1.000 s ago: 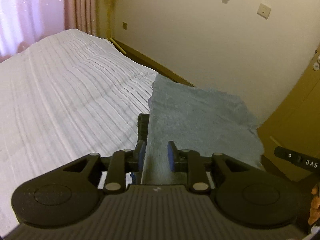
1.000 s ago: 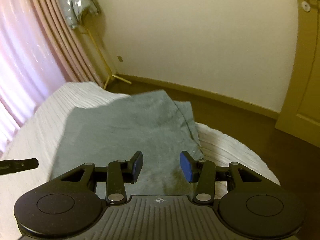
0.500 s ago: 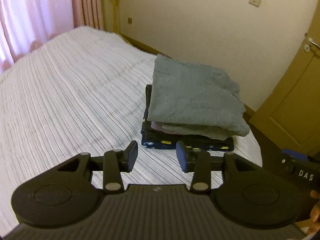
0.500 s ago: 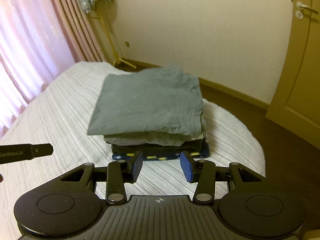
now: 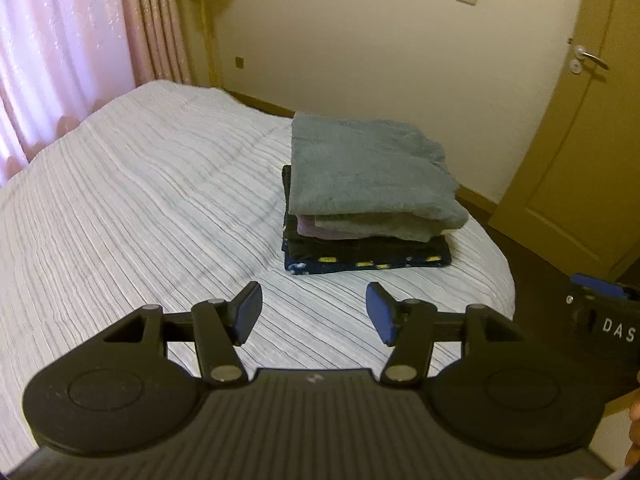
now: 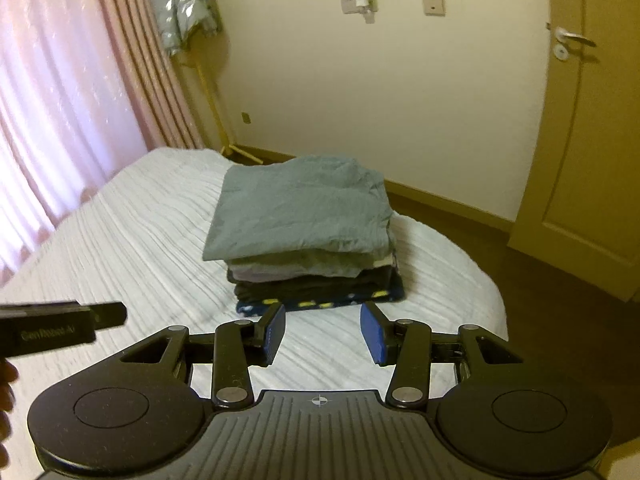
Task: Fold clothes
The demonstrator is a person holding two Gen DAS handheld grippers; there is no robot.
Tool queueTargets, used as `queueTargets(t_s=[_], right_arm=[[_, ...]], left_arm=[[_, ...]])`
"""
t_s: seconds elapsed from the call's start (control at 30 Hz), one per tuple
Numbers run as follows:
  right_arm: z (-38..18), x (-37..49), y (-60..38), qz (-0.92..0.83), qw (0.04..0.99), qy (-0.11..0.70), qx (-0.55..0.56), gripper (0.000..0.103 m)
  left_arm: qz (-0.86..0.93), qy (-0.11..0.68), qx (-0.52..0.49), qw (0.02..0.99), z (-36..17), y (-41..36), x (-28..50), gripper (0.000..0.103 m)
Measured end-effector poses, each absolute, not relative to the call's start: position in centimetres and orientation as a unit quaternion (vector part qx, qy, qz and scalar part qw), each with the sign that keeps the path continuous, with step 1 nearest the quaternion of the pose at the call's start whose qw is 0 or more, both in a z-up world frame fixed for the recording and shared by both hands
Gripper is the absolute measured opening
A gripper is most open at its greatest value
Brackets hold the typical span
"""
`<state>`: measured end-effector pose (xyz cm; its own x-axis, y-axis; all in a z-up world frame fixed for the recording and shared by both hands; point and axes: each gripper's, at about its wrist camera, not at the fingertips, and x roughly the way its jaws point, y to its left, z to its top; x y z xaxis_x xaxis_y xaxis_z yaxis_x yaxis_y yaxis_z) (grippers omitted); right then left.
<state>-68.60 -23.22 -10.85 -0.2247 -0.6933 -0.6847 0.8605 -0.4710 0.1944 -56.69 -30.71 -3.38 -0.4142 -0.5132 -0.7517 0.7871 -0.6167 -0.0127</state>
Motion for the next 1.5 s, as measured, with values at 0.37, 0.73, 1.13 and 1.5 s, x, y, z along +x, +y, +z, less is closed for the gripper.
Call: queueTargets(t_s=[0.37, 0.73, 1.13, 1.5], right_arm=[[-10.2, -66.6, -20.3, -0.758, 0.509, 0.105, 0.394, 0.046], [-10.9, -69.2, -20.5, -0.736, 0.524, 0.152, 0.401, 0.046], [-12.6, -72.6, -21.0, -0.714, 0.533, 0.188, 0.414, 0.046], [-13.4, -73.9, -22.4, -0.698, 0.542, 0.208, 0.419, 0.046]], left_arm=[[-0.817, 0.181, 0.367, 0.407, -2.4, -27.7, -55.3, 0.054], [-0.796, 0.204, 0.379, 0.425, -3.1, -26.4, -58.4, 0.054], [-0.779, 0.218, 0.391, 0.438, -4.8, -25.7, -61.8, 0.054], [-0.773, 0.220, 0.396, 0.446, -5.7, -25.9, -63.4, 0.054]])
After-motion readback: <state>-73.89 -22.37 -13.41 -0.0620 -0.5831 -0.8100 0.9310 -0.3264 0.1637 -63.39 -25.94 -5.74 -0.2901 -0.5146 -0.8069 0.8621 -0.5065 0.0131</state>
